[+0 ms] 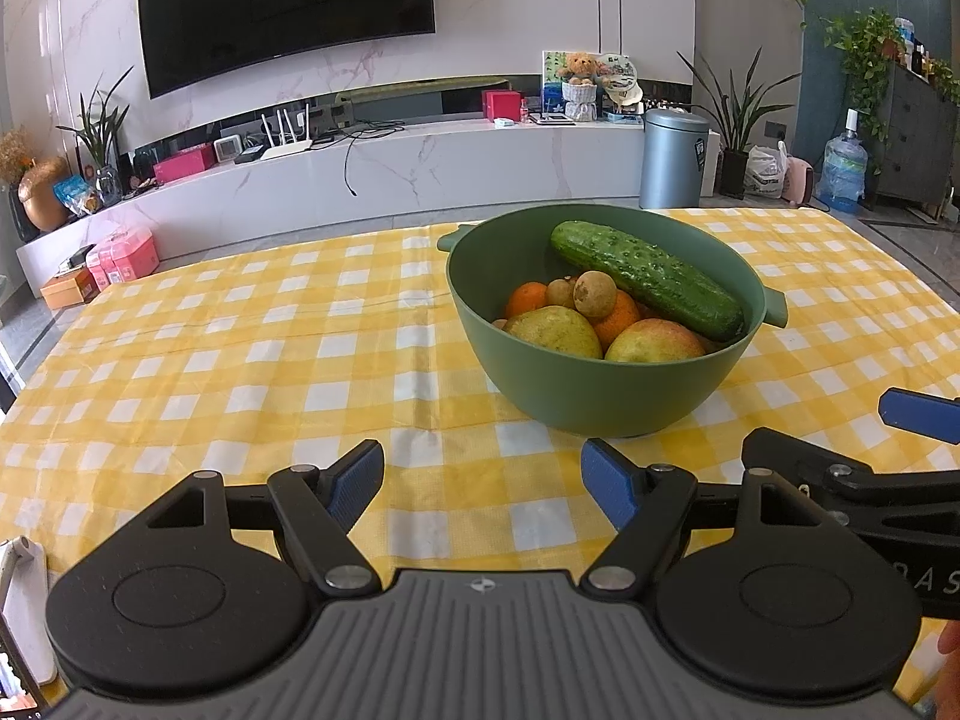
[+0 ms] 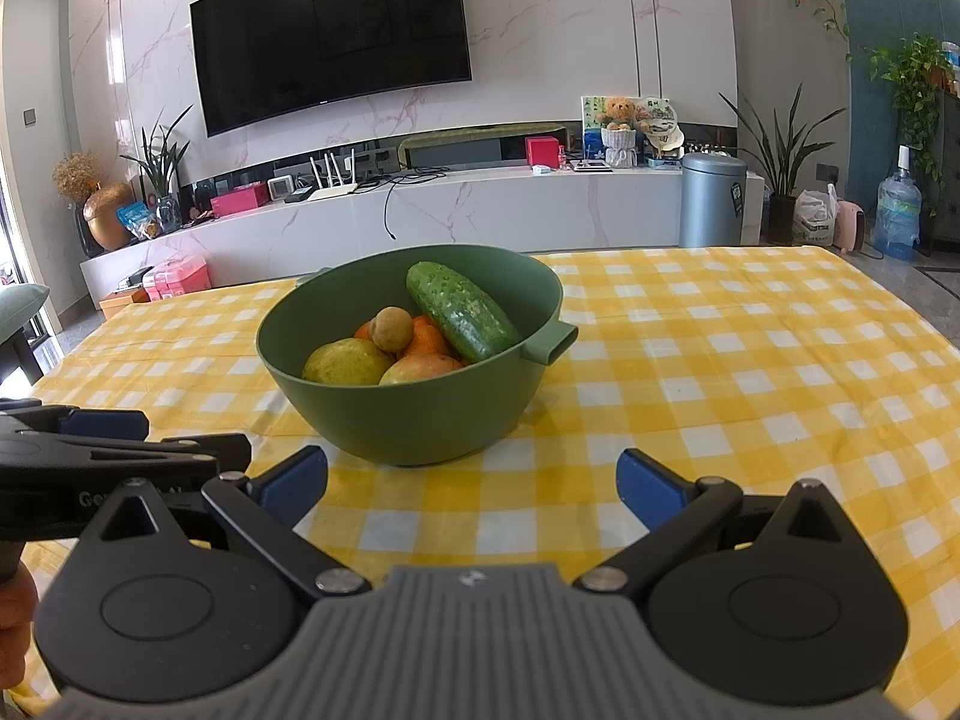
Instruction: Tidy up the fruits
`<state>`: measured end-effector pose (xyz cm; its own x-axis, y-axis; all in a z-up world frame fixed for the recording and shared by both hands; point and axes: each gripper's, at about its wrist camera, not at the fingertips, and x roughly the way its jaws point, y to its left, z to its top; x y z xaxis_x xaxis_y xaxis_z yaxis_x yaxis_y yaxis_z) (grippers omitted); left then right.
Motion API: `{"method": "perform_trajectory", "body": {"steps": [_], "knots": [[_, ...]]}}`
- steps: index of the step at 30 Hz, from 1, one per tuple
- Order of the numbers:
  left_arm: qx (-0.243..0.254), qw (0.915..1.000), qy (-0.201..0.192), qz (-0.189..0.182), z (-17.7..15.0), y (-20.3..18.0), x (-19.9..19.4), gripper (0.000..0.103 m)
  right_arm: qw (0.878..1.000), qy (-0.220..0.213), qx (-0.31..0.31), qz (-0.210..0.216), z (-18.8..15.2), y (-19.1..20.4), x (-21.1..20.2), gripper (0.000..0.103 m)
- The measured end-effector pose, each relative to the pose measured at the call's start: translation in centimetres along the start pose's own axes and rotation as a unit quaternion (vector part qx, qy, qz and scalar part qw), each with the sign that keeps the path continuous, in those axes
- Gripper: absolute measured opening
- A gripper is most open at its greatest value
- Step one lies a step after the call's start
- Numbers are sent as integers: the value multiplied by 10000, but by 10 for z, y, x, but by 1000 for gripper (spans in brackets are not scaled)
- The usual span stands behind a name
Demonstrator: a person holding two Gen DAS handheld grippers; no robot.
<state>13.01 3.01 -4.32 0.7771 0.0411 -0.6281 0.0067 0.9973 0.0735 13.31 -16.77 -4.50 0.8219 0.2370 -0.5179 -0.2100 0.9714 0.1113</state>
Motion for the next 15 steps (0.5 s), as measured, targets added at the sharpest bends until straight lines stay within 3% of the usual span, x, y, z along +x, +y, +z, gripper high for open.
{"method": "perform_trajectory", "body": {"steps": [15], "knots": [[4, 10000, 28, 16, 1, 1, 0, 88, 10000, 29, 1, 2, -3, 2, 3, 99]]}}
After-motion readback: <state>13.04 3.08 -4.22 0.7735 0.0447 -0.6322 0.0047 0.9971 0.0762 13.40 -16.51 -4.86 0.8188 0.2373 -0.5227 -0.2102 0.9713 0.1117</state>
